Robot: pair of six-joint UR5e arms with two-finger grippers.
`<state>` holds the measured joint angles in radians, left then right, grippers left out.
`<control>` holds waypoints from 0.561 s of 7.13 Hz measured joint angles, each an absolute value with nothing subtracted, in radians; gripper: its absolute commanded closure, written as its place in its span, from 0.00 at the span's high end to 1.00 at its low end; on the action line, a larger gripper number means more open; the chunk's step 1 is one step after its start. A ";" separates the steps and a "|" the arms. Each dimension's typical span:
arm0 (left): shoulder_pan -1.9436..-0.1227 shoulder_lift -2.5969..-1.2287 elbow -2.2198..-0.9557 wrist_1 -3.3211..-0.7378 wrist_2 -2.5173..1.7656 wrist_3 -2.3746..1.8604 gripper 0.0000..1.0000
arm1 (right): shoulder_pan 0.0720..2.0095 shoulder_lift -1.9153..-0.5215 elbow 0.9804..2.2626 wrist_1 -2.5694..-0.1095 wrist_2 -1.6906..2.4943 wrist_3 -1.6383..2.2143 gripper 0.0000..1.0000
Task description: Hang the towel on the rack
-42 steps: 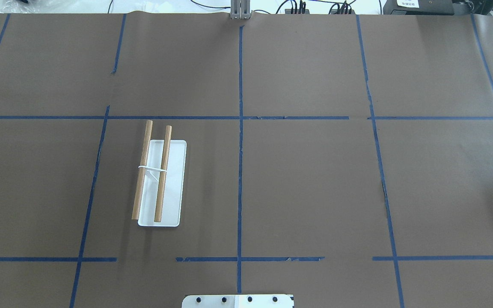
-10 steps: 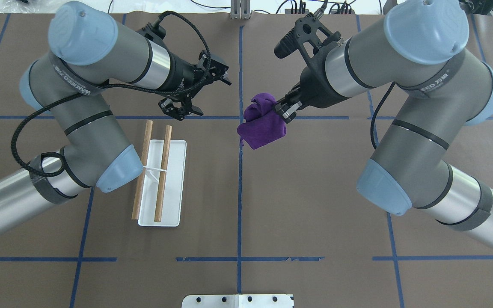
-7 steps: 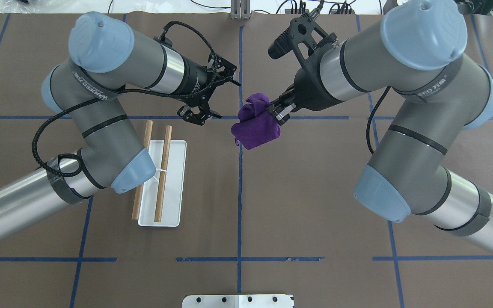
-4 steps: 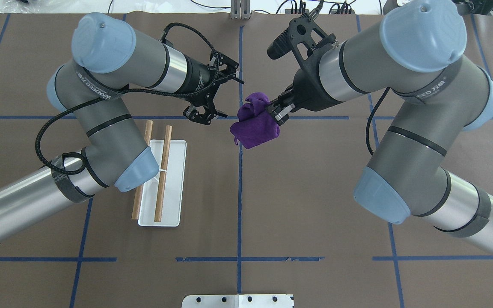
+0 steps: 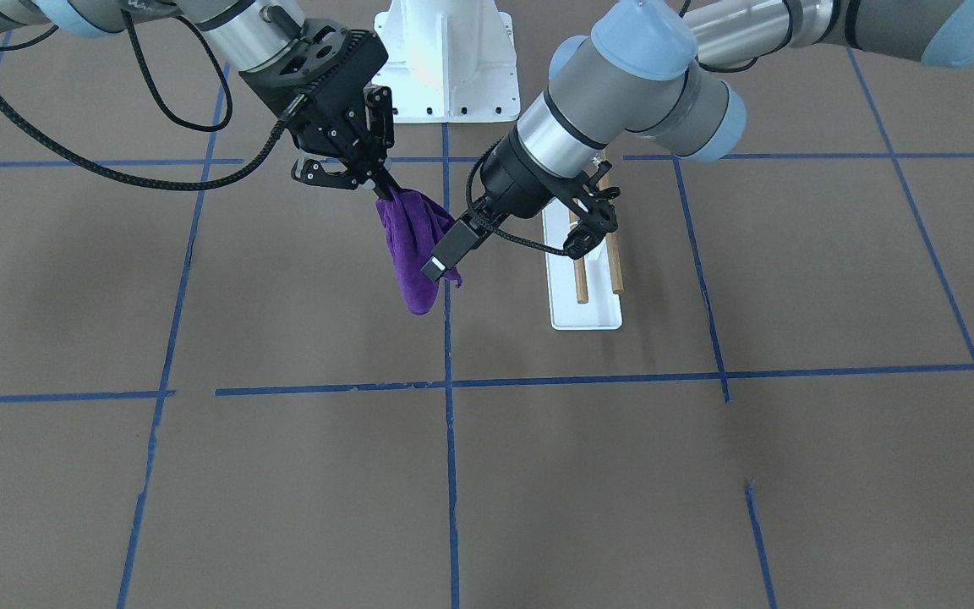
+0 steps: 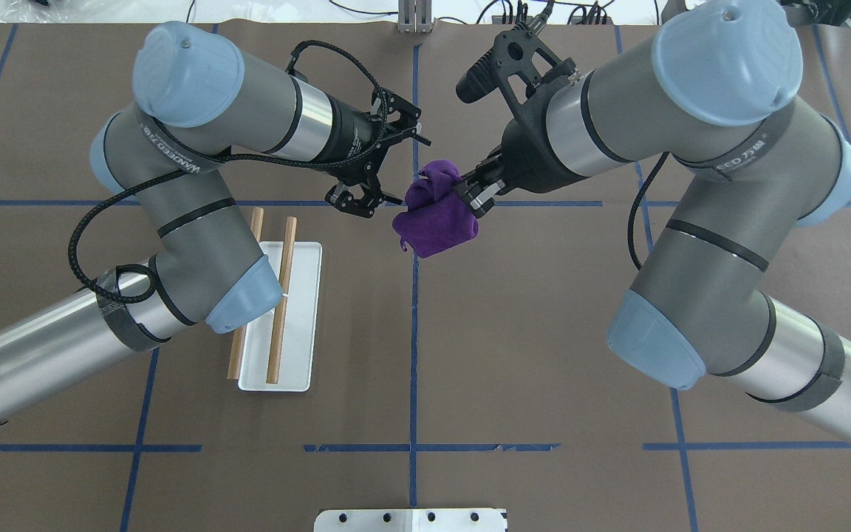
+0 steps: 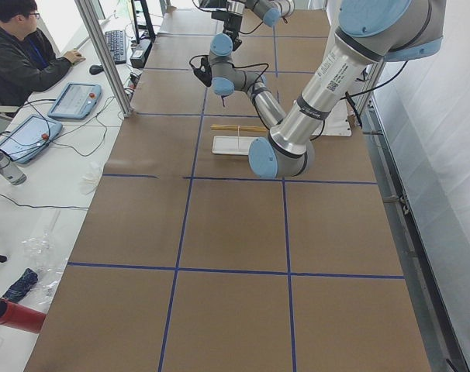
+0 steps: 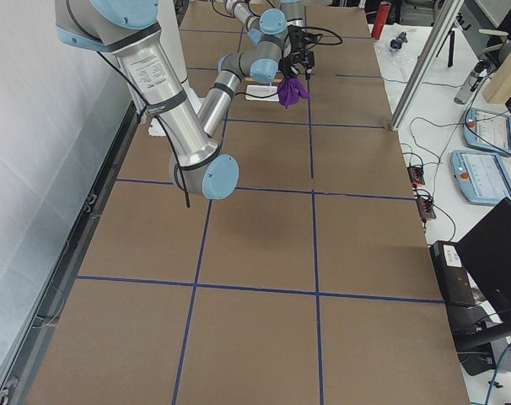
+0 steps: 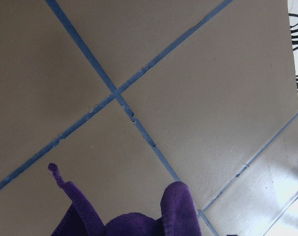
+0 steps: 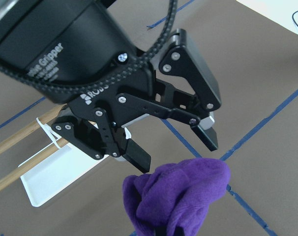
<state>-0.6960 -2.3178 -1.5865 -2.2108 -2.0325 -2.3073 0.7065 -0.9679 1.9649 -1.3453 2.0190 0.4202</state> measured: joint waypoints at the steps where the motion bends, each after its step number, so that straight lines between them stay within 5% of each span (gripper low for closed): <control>1: -0.693 -2.318 -1.586 -2.215 -2.033 -2.311 0.37 | 0.704 -0.967 1.965 -1.345 2.016 0.420 0.00; 4: -0.687 -2.315 -1.588 -2.239 -2.033 -2.298 0.01 | 0.703 -0.966 1.964 -1.345 2.016 0.419 0.00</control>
